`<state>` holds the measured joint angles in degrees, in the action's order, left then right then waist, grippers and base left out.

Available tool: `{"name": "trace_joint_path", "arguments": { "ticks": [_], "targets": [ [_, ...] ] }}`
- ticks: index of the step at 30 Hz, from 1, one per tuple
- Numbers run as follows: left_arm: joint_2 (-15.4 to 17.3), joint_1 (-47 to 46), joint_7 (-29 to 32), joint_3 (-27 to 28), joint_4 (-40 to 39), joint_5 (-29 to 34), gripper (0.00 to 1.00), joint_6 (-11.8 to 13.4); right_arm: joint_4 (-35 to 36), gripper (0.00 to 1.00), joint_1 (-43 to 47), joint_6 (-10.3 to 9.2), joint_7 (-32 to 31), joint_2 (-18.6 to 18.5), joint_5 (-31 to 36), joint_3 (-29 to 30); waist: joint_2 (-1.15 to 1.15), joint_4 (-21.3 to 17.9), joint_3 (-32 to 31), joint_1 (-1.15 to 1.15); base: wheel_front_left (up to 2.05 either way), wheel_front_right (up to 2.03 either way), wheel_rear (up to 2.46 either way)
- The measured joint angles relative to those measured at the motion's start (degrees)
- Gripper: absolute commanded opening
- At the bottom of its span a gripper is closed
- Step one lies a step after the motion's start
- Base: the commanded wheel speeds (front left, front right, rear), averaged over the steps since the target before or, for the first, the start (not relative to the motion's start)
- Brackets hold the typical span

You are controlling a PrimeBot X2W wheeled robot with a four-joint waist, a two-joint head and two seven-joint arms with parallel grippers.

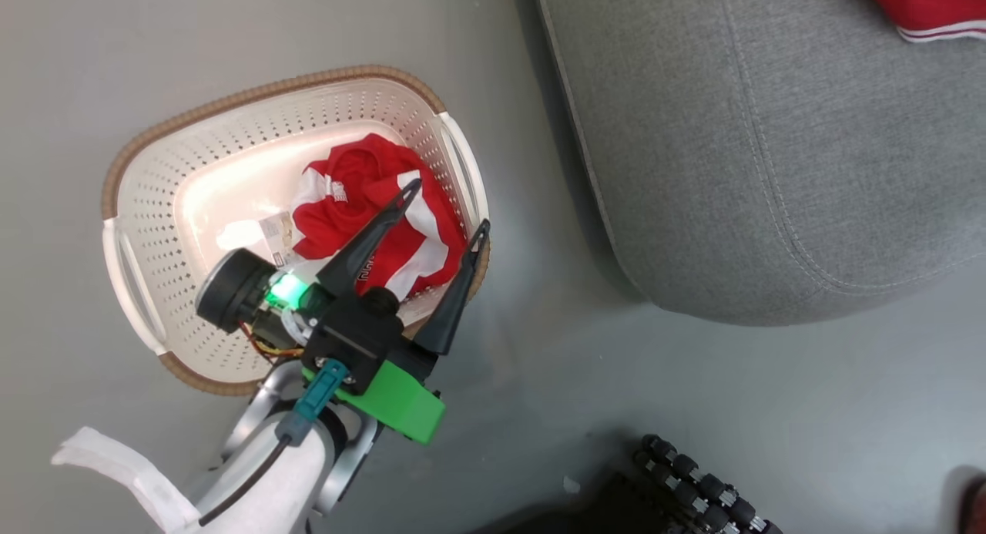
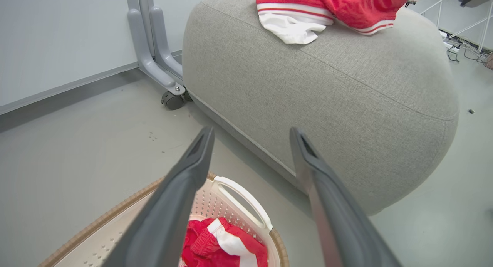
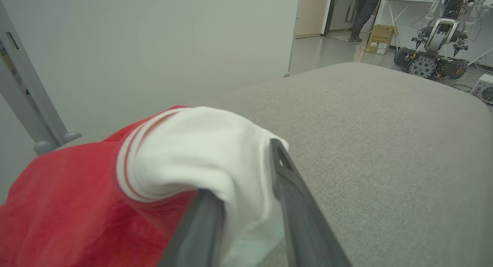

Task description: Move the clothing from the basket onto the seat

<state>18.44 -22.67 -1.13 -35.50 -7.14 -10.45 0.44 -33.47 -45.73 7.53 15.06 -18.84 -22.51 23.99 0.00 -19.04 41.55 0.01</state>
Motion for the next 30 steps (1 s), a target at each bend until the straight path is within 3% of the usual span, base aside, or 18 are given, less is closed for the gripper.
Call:
{"name": "trace_joint_path", "arguments": {
  "ticks": [5, 10, 15, 20, 30],
  "targets": [
    [-2.7, 1.0, -3.0, -0.3, 3.3, -3.1, 1.00, -0.5, 4.6, 1.00, 7.8, -0.01, 0.0, 1.8, -0.2, 1.7, 0.00, 0.9, -2.9, -0.01, 0.00, 0.00, 0.00],
    [-4.4, 2.2, -6.9, 0.3, 9.7, -5.2, 1.00, -0.3, 12.8, 1.00, 16.1, -0.01, 0.0, 5.0, 2.3, -2.8, 0.00, 2.3, -6.7, -0.01, 0.00, 0.00, 0.00],
    [-7.1, 3.8, -11.0, 1.1, 16.1, -6.6, 1.00, 1.5, 18.1, 1.00, 22.5, -0.01, 0.0, 9.1, 1.8, -12.9, 0.00, 4.0, -11.7, -0.01, 0.00, 0.00, 0.00],
    [-10.8, 6.3, -13.3, 4.9, 20.4, -9.5, 1.00, 4.9, 19.6, 1.00, 26.3, 0.00, 0.0, 10.3, -0.8, -23.5, 0.00, 6.3, -17.2, -0.01, 0.00, 0.00, 0.00],
    [-14.0, 14.0, -13.9, 16.5, 17.6, -10.4, 1.00, 8.2, 22.3, 1.00, 30.3, -0.02, 0.0, 10.1, -1.6, -36.7, 0.00, 11.6, -28.7, -0.01, 0.00, 0.00, 0.00]
  ]
}}
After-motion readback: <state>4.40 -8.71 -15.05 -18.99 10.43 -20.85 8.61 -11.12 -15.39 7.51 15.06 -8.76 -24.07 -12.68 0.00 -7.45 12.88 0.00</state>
